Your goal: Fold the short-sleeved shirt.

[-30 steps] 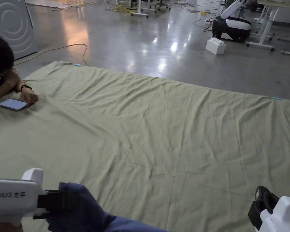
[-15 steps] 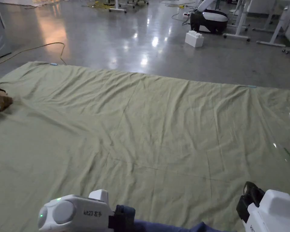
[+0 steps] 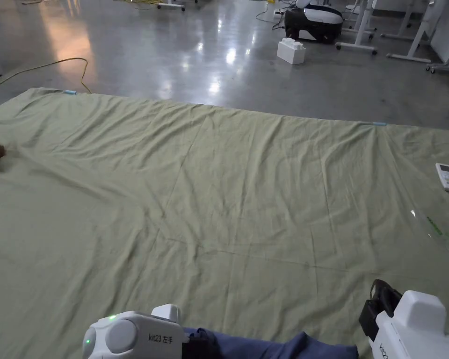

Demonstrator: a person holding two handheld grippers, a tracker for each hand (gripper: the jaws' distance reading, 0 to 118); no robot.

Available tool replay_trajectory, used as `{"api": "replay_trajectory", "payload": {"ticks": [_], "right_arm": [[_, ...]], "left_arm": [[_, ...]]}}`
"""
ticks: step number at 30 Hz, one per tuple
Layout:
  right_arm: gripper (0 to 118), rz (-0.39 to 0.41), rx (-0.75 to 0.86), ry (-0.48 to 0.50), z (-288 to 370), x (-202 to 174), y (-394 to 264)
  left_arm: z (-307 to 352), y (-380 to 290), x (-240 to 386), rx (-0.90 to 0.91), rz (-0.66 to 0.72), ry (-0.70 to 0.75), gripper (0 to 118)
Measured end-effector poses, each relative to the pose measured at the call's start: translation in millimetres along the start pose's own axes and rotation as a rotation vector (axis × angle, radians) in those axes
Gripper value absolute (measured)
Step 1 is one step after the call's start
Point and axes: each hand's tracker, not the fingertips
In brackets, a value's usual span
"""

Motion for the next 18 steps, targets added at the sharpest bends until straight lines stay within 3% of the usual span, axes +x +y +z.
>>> {"api": "replay_trajectory", "payload": {"ticks": [3, 8, 11, 13, 14, 18], "right_arm": [[2, 0.0, -0.004, 0.001, 1, 0, -1], [2, 0.01, 0.002, 0.006, 3, 1, 2], [2, 0.006, 0.002, 0.008, 3, 1, 3], [2, 0.001, -0.003, 0.01, 3, 1, 3], [2, -0.003, -0.003, 0.012, 3, 1, 3], [2, -0.011, -0.014, 0.013, 3, 1, -1]], "left_arm": [[18, 4, 1, 0.028, -0.035, -0.083, 47], [56, 8, -14, 0.14, 0.029, -0.167, 47], [61, 5, -22, 0.17, 0.02, -0.121, 46], [52, 3, -26, 0.145, 0.006, -0.049, 35], [43, -1, -26, 0.103, -0.007, -0.017, 22], [21, -8, -18, 0.056, -0.027, -0.072, 18]]}}
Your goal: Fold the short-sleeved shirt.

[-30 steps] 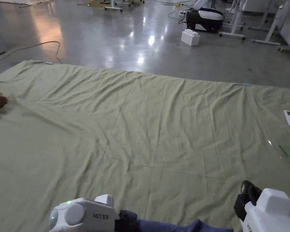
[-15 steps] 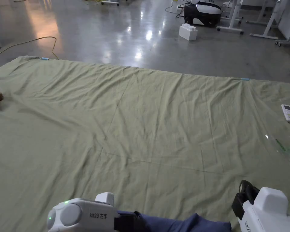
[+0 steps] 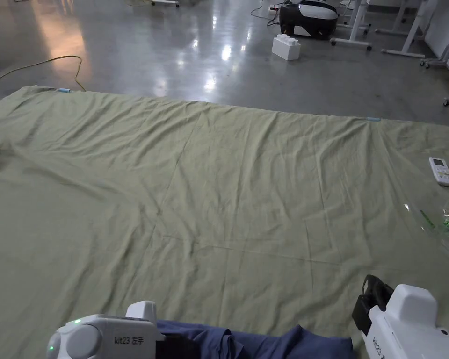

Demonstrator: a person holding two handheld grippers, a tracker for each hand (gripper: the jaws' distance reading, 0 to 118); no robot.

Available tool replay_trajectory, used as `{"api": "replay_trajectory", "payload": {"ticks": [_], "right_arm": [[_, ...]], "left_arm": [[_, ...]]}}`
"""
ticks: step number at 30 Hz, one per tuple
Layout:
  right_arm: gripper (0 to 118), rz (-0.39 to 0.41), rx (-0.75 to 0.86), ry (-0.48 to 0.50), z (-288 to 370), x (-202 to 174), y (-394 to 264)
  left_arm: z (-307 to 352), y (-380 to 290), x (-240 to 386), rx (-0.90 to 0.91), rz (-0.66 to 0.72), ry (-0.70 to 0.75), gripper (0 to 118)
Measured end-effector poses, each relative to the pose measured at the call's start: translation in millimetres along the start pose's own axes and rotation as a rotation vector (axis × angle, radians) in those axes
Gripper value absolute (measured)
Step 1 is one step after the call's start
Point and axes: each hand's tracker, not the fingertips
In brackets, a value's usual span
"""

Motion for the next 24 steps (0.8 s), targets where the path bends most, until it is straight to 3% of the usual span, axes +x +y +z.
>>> {"api": "replay_trajectory", "payload": {"ticks": [5, 13, 24], "right_arm": [[2, 0.001, -0.01, -0.002, 3, 2, -2], [2, -0.001, -0.017, -0.016, 4, 8, -3], [2, -0.003, -0.035, -0.013, 1, 9, -7]], "left_arm": [[-25, -4, 16, 0.009, -0.01, -0.086, 13], [-69, -6, 33, -0.019, -0.066, 0.038, 10], [-56, -4, 65, -0.029, -0.157, 0.003, 11]]}}
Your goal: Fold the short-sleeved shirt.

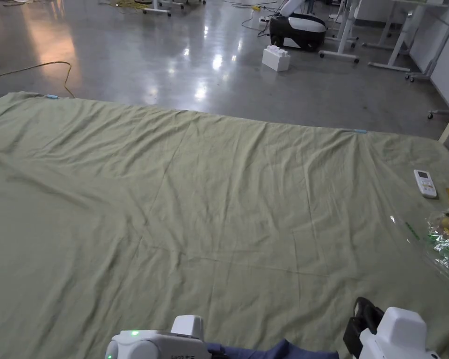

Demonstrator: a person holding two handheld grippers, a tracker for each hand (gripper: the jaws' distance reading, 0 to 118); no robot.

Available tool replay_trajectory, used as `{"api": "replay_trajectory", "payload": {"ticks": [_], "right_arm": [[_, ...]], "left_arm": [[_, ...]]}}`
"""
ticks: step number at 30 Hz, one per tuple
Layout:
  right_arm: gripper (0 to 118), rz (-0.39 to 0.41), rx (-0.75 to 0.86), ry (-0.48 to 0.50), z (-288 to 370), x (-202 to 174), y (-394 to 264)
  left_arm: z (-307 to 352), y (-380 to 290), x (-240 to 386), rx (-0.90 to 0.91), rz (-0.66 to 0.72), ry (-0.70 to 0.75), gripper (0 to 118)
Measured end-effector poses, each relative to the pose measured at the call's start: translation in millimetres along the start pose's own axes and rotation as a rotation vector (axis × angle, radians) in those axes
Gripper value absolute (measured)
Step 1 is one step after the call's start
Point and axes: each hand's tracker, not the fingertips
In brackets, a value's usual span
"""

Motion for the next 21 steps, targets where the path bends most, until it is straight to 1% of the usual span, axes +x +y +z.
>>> {"api": "replay_trajectory", "payload": {"ticks": [3, 4, 6, 10, 12, 13, 17, 19, 21], "right_arm": [[2, 0.009, -0.001, 0.004, -1, 0, 2], [2, 0.012, 0.0, 0.005, -1, 0, 2], [2, 0.017, 0.001, 0.004, -1, -1, 4], [2, 0.024, 0.001, 0.011, -2, -4, 6], [2, 0.027, -0.002, 0.017, -3, -6, 6], [2, 0.027, -0.002, 0.019, -3, -8, 7], [2, 0.029, -0.002, 0.028, -4, -13, 9], [2, 0.022, 0.002, 0.038, -4, -15, 10], [2, 0.011, 0.005, 0.048, -4, -17, 12]], "left_arm": [[35, 7, -8, 0.054, 0.0, 0.002, 11], [48, 11, -13, 0.099, 0.002, -0.002, 11], [73, 16, -30, 0.143, 0.017, 0.005, 15], [114, 21, -76, 0.194, 0.044, 0.097, 19], [130, 21, -103, 0.21, 0.09, 0.125, 22], [136, 20, -114, 0.216, 0.109, 0.129, 27], [144, 10, -160, 0.19, 0.189, 0.072, 60], [141, 2, -166, 0.171, 0.222, -0.001, 66], [132, -5, -177, 0.164, 0.262, -0.039, 67]]}}
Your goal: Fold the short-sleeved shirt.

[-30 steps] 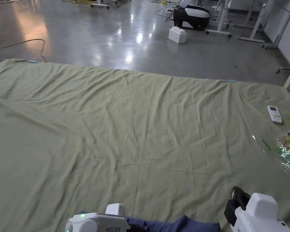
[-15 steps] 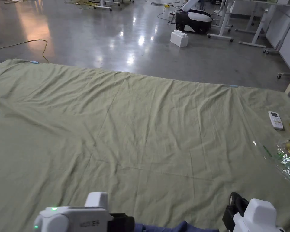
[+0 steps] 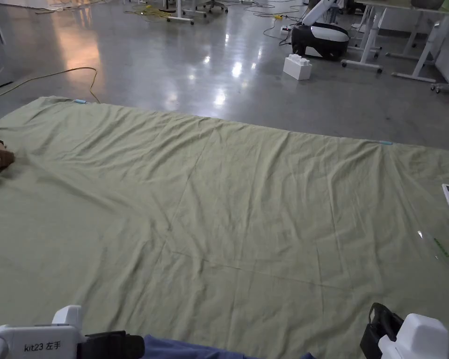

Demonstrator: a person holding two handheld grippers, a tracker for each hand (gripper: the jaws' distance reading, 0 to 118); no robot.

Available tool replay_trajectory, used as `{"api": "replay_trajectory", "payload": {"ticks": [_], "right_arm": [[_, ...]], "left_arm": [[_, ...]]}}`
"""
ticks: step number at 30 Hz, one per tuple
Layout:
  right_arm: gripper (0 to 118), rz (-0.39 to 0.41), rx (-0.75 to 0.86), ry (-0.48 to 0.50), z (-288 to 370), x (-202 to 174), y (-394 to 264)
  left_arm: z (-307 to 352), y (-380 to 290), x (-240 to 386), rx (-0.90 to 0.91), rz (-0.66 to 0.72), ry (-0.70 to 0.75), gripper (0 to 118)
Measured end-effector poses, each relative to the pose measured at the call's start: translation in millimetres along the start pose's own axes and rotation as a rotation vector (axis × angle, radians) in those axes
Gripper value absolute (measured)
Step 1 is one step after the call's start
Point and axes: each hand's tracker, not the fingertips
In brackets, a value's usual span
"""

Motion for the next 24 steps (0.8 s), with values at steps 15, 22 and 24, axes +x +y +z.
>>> {"api": "replay_trajectory", "payload": {"ticks": [15, 22, 24], "right_arm": [[2, 0.049, 0.074, -0.002, 13, -14, 4], [2, 0.062, 0.103, -0.009, 10, -24, 6], [2, 0.064, 0.103, 0.0, 9, -27, 7]], "left_arm": [[-61, -20, -33, -0.085, 0.086, -0.154, 20], [-32, -9, -8, -0.047, 0.041, -0.162, 15], [-21, -3, 3, -0.029, 0.012, -0.162, 15]]}}
